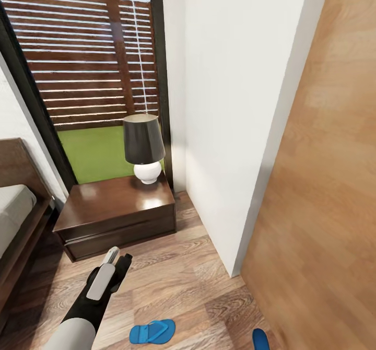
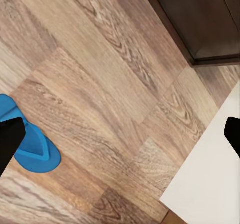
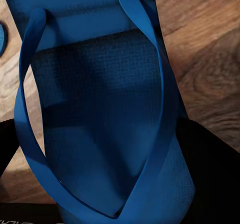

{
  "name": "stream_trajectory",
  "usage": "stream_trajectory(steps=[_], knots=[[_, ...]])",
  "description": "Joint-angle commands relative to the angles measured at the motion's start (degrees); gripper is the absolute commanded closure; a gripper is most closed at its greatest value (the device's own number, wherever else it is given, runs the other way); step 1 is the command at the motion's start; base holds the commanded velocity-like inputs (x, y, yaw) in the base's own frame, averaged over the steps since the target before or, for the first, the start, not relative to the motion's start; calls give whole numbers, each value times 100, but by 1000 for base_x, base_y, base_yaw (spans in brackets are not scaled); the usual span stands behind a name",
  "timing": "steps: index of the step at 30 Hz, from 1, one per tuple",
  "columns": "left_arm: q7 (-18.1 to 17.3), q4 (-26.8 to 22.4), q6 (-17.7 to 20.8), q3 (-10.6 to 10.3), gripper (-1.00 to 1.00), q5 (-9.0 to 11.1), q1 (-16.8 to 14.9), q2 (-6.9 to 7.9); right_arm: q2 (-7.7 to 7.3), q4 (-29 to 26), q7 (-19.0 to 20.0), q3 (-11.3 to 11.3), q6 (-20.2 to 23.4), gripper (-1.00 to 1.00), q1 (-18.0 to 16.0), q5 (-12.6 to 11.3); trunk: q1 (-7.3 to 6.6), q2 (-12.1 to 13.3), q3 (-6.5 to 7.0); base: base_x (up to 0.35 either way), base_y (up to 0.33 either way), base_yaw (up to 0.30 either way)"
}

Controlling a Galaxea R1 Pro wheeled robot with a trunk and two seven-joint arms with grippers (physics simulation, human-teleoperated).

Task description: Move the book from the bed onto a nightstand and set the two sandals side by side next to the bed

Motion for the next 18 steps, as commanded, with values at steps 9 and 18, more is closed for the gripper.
stream_trajectory(steps=[9,18], knots=[[26,-12,26,21,-100,34,-3,-6,-2,19,32,-11,-14,100,-8,-25,0,-2,-5,8,0,-57],[26,-12,22,26,-100,36,-3,-6,-2,19,32,-11,-14,100,-8,-25,0,-2,-5,0,0,-130]])
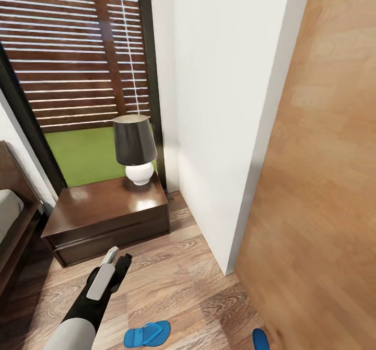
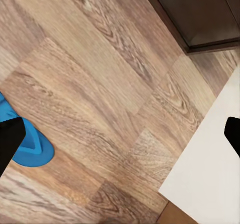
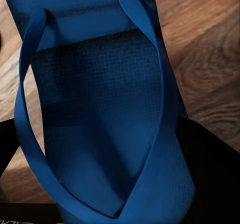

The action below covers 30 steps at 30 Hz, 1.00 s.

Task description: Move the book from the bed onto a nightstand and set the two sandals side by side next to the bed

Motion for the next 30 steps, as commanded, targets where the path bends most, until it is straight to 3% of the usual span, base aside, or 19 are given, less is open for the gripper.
stream_trajectory(steps=[1,22,30], knots=[[26,-12,23,22,-100,32,-3,-6,-2,19,32,-12,-14,100,-8,-25,-1,-2,-5,0,0,-17],[26,-12,-73,50,-100,43,-3,-16,-2,19,32,-12,-14,100,-8,-25,-1,-2,-5,0,0,-2],[30,61,-831,66,-100,62,-3,-15,-2,19,32,-12,-14,100,-8,-25,-1,-2,-5,0,0,0]])
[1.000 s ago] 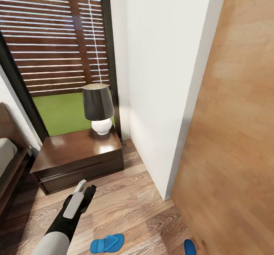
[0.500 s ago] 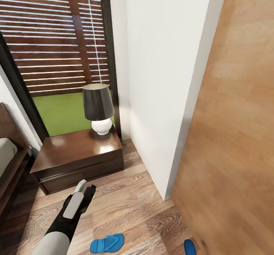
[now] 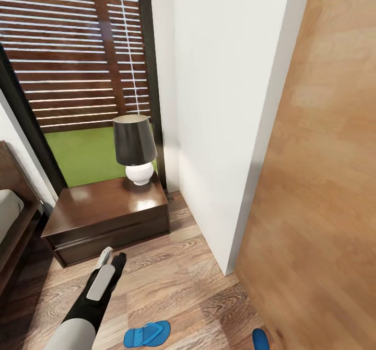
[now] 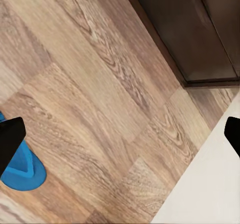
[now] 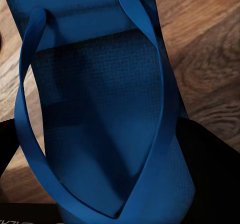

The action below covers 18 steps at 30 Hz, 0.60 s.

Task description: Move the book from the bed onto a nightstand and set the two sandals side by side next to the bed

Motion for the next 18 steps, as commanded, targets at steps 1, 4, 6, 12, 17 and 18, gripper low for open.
stream_trajectory(steps=[1,4,6,12,17,18], knots=[[22,76,-65,27,-100,28,-2,-6,-2,19,31,-12,-14,100,-8,-25,-1,-3,-5,0,0,0],[23,225,-150,33,-100,47,-2,-9,-2,19,31,-12,-14,100,-8,-25,-1,-3,-5,0,0,0],[24,360,-207,38,-100,123,-2,-25,-2,19,31,-12,-14,100,-8,-25,-1,-3,-5,0,0,0],[24,442,-237,24,-100,289,-2,-46,-2,19,31,-12,-14,100,-8,-25,-1,-3,-5,0,0,0],[25,451,-240,17,-100,311,-2,-49,-2,19,31,-12,-14,100,-8,-25,87,-163,-77,0,0,0],[25,451,-240,15,-100,313,-2,-49,-2,19,34,-12,-14,100,-8,-25,109,-203,-95,0,0,0]])
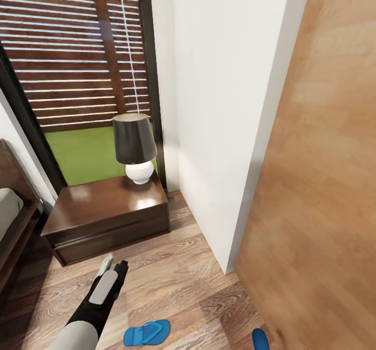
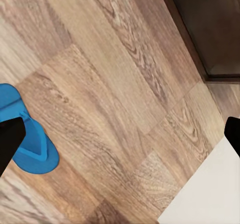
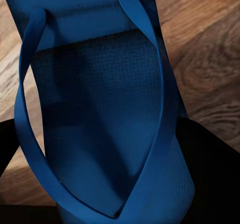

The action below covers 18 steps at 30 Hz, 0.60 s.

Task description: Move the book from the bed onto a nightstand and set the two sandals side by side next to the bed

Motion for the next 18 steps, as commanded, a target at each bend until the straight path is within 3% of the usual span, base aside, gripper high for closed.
stream_trajectory(steps=[1,9,13,16,18], knots=[[20,-13,32,25,-100,14,-2,-8,-2,19,34,-16,-14,100,-8,-26,22,-44,-24,0,0,0],[20,-13,38,13,-100,16,-2,-17,36,-268,49,-8,66,100,-12,-21,197,-365,-167,0,0,0],[20,-17,44,10,-100,17,-2,-19,59,-1129,45,-7,229,100,-22,-25,285,-525,-239,0,0,0],[24,-26,52,10,-100,17,-2,-17,75,-1880,44,-7,593,100,-24,-26,351,-646,-293,0,0,0],[27,-34,56,10,-100,17,-2,-16,101,-2531,44,-9,1064,100,-25,-30,395,-726,-329,0,0,0]])
